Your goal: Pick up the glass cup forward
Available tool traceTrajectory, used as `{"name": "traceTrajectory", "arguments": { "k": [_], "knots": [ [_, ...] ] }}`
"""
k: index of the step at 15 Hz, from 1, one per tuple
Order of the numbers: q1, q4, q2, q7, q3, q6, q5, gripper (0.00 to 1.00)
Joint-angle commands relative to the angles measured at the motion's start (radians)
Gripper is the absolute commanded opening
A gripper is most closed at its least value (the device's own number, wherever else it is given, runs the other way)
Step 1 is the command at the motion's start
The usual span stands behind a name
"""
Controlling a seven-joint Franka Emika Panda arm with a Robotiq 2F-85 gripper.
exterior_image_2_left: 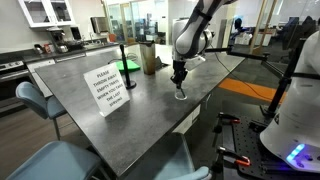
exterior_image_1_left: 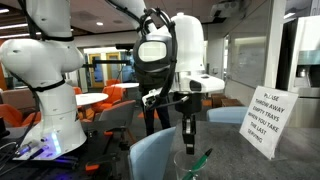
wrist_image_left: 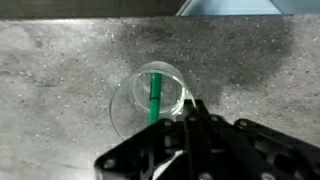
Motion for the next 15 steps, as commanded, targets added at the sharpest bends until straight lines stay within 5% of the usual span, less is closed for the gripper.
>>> {"name": "traceTrajectory", "arguments": {
  "k": [1, 12, 13, 15],
  "knots": [
    [-0.002, -0.004, 0.02, -0.036, 0.002, 0.049, 0.031, 0.01],
    [-0.056, 0.03, 0.102, -0.153, 0.064, 0.079, 0.194, 0.01],
    [-0.053, 0.03, 0.1, -0.144, 0.056, 0.081, 0.183, 0.29],
    [-0.049, 0.027, 0.091, -0.136, 0.049, 0.067, 0.169, 0.37]
  ]
}}
